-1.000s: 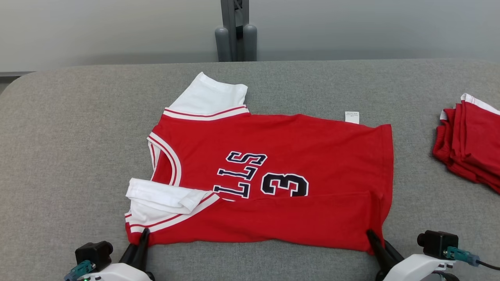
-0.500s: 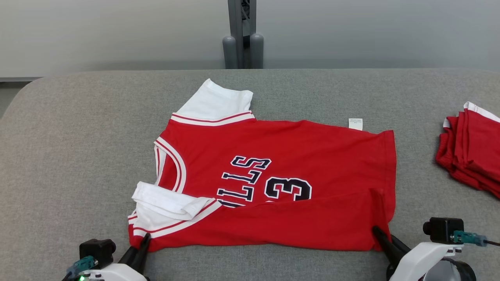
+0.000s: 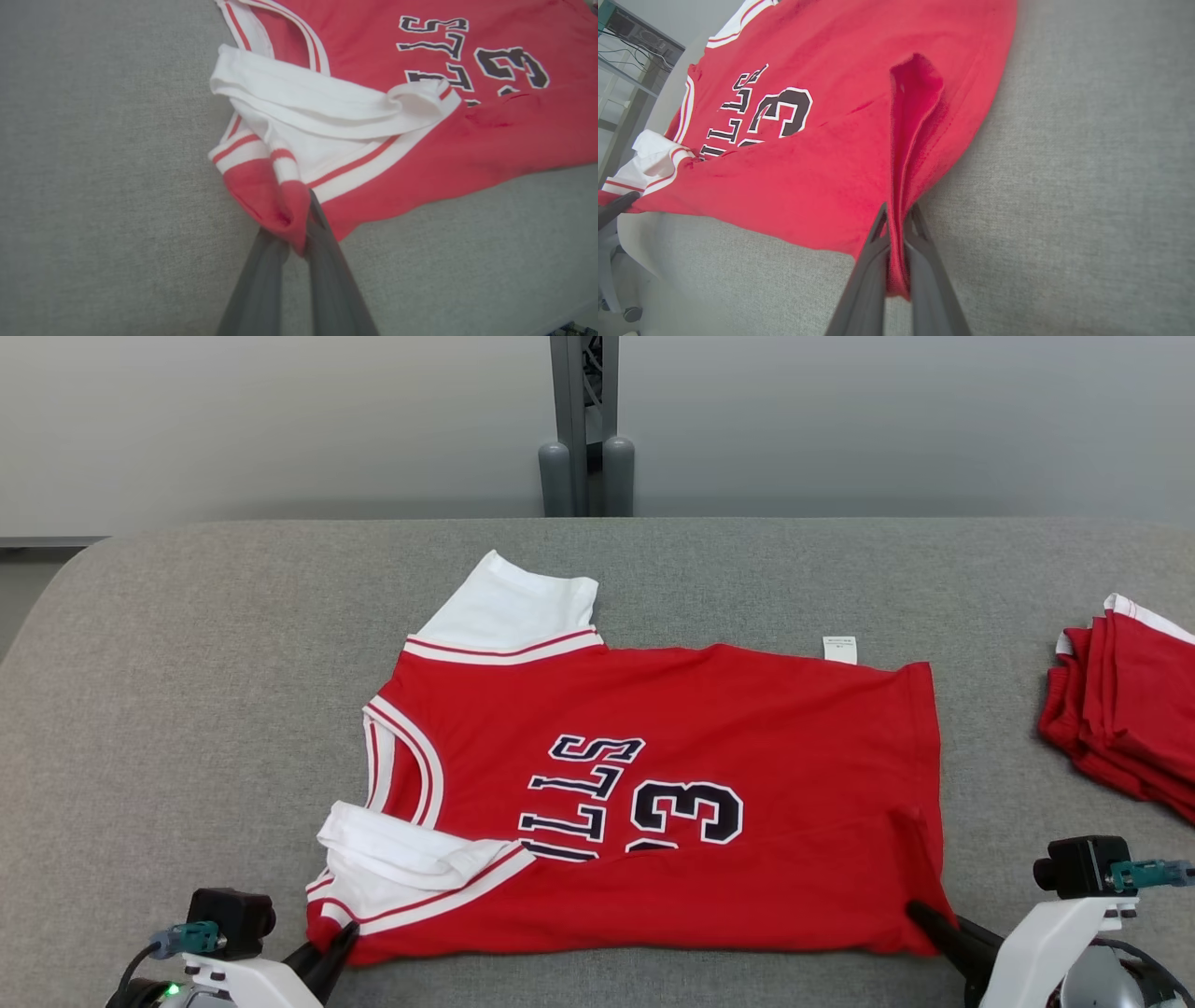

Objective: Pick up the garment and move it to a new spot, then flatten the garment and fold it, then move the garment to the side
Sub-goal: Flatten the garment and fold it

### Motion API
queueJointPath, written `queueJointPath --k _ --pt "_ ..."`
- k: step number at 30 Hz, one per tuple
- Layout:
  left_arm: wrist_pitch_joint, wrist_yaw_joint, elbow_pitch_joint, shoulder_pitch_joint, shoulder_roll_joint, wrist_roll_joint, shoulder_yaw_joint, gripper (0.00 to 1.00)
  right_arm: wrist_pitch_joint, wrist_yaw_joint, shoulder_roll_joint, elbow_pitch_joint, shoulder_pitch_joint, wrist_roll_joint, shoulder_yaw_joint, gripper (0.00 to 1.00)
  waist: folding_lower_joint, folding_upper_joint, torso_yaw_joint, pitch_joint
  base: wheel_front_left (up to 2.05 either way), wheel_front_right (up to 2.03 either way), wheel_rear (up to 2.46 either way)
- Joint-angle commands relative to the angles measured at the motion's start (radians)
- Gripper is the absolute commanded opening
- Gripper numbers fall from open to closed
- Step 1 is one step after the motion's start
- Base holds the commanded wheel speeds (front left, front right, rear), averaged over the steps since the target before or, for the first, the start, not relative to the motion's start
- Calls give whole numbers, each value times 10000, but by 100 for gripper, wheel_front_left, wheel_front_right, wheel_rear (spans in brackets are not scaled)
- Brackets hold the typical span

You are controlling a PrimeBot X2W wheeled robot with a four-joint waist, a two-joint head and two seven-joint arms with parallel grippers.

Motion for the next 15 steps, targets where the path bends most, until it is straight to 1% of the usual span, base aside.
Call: queueJointPath --k 1,6,11,13,15 --pt "211 -2 -204 97 206 -154 -34 0 215 -4 -106 -100 96 119 -102 0 0 0 -7 -26 0 0 0" --pt "1157 -3 -1132 383 826 -682 -156 0 1282 -4 -280 -482 284 404 -423 0 0 0 -24 -120 0 0 0" --pt "2106 -4 -1855 722 1277 -1151 -367 0 2713 -4 -191 -660 670 573 -848 0 0 0 -29 -225 0 0 0" --pt "2588 -5 -2216 1011 1523 -1423 -435 0 3427 -4 -75 -844 991 474 -1154 0 0 0 -18 -262 0 0 0" --pt "2919 -5 -2462 1173 1699 -1575 -485 0 3847 -4 22 -1000 1191 390 -1348 0 0 0 1 -283 0 0 0"
